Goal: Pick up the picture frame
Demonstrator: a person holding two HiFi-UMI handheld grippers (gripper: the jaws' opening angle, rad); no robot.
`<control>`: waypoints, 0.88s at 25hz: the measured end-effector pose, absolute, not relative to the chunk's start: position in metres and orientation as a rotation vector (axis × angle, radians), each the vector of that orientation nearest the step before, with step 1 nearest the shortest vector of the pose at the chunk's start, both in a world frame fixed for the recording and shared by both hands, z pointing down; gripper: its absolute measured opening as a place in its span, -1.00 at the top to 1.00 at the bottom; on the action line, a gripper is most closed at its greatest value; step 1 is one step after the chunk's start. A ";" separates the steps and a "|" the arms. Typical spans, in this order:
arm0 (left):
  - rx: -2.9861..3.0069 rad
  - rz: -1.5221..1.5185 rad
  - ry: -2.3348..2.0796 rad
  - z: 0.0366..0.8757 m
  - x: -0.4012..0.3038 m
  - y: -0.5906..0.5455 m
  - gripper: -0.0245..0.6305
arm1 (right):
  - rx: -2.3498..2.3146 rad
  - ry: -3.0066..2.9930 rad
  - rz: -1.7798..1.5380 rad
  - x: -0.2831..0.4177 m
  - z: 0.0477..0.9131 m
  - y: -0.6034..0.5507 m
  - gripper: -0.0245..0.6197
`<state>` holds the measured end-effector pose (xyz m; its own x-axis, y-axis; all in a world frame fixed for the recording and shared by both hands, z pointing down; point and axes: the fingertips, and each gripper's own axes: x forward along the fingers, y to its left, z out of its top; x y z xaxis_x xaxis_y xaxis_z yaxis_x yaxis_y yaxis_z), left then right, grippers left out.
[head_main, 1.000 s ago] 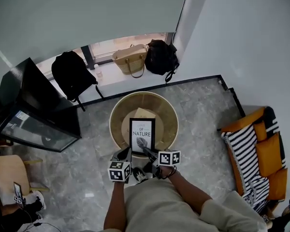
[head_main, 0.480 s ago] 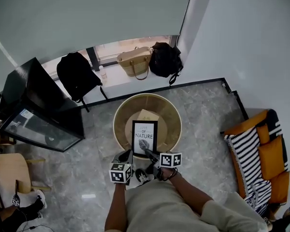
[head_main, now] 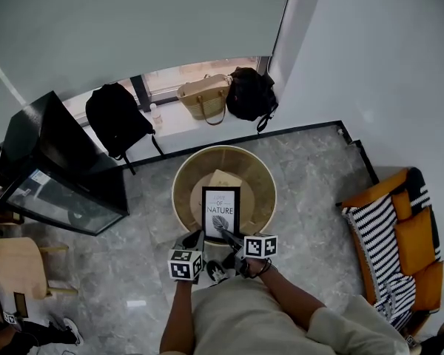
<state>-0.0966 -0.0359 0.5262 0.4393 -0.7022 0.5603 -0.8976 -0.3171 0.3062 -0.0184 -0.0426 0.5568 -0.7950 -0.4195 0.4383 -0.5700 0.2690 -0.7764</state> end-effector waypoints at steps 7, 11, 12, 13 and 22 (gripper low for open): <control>2.120 0.443 -1.329 0.527 -0.093 -0.033 0.86 | 0.945 -2.397 1.529 -0.015 0.555 -0.040 0.80; 2.120 0.442 -1.328 0.527 -0.092 -0.036 0.86 | 0.939 -2.410 1.479 -0.016 0.551 -0.041 0.80; 2.122 0.441 -1.326 0.526 -0.092 -0.037 0.86 | 0.943 -2.406 1.468 -0.015 0.552 -0.041 0.80; 2.126 0.441 -1.324 0.526 -0.091 -0.037 0.86 | 0.947 -2.404 1.459 -0.014 0.552 -0.041 0.80; 2.135 0.449 -1.316 0.525 -0.090 -0.039 0.86 | 1.008 -2.405 1.450 -0.007 0.549 -0.049 0.80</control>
